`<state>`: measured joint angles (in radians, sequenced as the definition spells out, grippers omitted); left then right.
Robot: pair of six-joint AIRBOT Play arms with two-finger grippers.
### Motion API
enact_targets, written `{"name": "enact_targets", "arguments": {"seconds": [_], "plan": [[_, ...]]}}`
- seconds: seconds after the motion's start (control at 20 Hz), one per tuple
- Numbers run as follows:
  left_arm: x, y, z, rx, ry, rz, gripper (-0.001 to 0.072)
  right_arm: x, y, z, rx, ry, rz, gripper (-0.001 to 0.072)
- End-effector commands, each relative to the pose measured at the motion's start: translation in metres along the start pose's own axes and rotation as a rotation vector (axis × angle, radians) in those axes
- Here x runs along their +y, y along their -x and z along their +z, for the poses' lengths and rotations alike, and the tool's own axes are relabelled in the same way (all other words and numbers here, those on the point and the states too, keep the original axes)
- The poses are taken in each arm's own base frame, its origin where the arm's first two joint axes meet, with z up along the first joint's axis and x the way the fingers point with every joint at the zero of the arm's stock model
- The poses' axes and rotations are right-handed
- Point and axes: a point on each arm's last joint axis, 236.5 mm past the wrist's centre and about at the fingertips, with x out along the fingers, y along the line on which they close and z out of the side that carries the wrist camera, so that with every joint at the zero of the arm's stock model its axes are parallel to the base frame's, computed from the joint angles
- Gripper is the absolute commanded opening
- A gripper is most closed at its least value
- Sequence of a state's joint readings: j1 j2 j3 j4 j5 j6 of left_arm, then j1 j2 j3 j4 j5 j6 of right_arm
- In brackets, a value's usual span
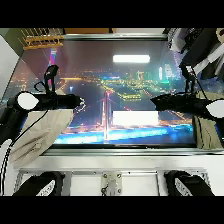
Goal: Fold the clothes and pants, and hang the long-sleeved shirts on hangers.
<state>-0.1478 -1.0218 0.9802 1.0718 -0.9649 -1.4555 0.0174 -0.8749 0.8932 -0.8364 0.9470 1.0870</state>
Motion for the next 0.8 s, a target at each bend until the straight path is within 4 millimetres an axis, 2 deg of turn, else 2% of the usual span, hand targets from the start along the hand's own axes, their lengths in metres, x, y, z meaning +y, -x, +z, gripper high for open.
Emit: {"name": "enact_targets", "arguments": {"seconds": [0.0, 0.5, 0.55, 0.6, 0.65, 0.75], "plan": [[0.000, 0.000, 0.000, -0.001, 0.000, 0.000, 0.0004, 0.000, 0.000, 0.000, 0.001, -0.001, 0.001, 0.0026], [0.000, 0.000, 0.002, -0.011, -0.002, 0.001, 0.0004, 0.000, 0.000, 0.000, 0.001, -0.001, 0.001, 0.0026], [0.003, 0.000, 0.006, -0.024, -0.022, 0.015, 0.0061, 0.000, 0.000, 0.000, 0.001, -0.001, 0.001, 0.0025], [0.014, 0.002, 0.010, -0.036, -0.082, 0.057, 0.0501, 0.000, 0.000, 0.000, 0.001, -0.001, 0.001, 0.0025], [0.030, 0.004, 0.013, -0.036, -0.120, 0.123, 0.0713, 0.000, 0.000, 0.000, 0.001, -0.001, 0.001, 0.0026], [0.076, 0.006, 0.005, 0.024, -0.149, 0.280, 0.0690, 0.000, 0.000, 0.000, 0.001, -0.001, 0.001, 0.0026]]}}
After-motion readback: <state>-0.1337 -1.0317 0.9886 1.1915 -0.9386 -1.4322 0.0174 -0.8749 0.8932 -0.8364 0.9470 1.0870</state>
